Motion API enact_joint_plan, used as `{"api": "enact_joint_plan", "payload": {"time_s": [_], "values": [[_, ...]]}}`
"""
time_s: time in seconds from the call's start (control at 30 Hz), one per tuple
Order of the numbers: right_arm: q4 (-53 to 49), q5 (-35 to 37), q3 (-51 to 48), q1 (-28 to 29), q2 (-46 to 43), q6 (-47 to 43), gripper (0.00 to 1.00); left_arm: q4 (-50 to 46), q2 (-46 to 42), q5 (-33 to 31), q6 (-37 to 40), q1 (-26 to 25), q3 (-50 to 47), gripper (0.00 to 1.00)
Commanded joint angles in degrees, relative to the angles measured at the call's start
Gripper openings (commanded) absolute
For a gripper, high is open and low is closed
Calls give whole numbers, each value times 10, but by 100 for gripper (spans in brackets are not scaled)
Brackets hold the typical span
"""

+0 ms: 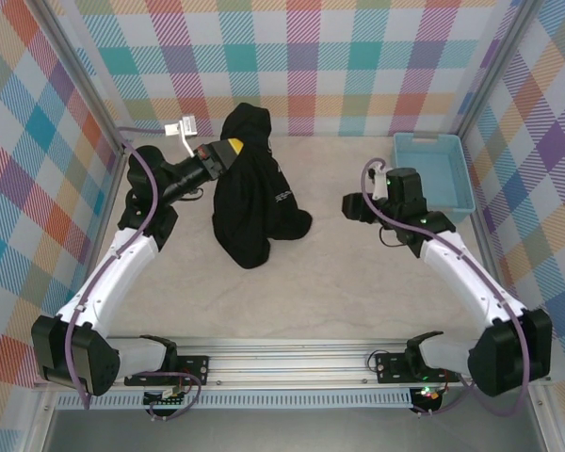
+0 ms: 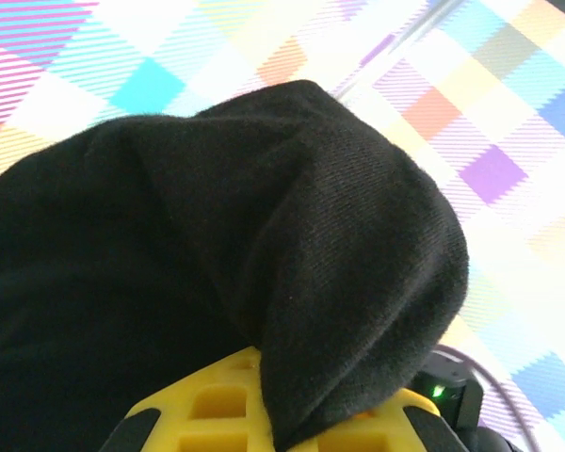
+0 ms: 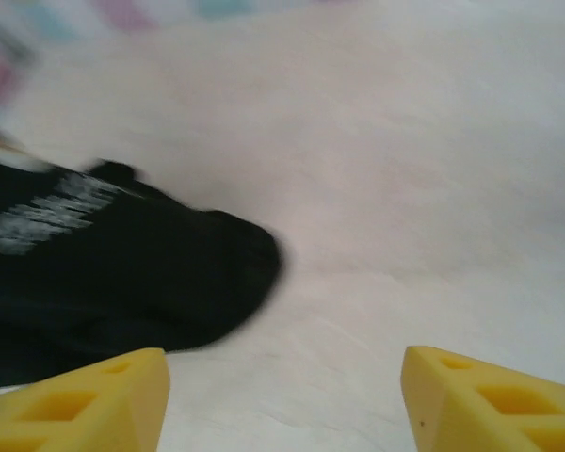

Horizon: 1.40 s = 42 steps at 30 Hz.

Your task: Fold the inside-out t-shirt

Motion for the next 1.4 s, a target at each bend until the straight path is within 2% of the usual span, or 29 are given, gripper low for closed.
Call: {"api": "enact_joint_plan", "payload": {"time_s": [0.0,0.13,0.37,0.47,0.53,0.67,0.7,0.8,0.87,0.97,1.1,1.2,1.37], "values": [[145,-216,56,9,22,-15,75,54,-10,77,70,-19,33,0],[184,-321,126,10,72,-20,82,-35,-10,110,177,-37,58,0],[231,-442,199,14,143,-34,81,-91,5,146,243,-52,78,0],[229,-459,231,31,162,-39,71,-118,15,146,260,-57,86,0],[219,-450,249,37,171,-40,51,-119,19,146,262,-58,86,0],[173,-387,264,32,159,-49,8,-137,22,131,274,-58,85,0],[164,-372,262,32,149,-54,0,-143,22,120,278,-58,85,0],[129,-317,261,30,108,-74,0,-187,29,30,283,-58,93,3],[88,-269,274,31,79,-82,0,-251,47,-77,281,-58,121,16],[6,-188,315,42,57,-81,0,-363,75,-198,297,-66,180,41],[-93,-58,367,83,60,-72,0,-444,70,-300,317,-91,205,57],[-124,-3,382,106,73,-62,0,-435,40,-295,311,-117,178,62],[-146,9,407,108,103,-43,0,-328,3,-175,264,-182,88,71]]}}
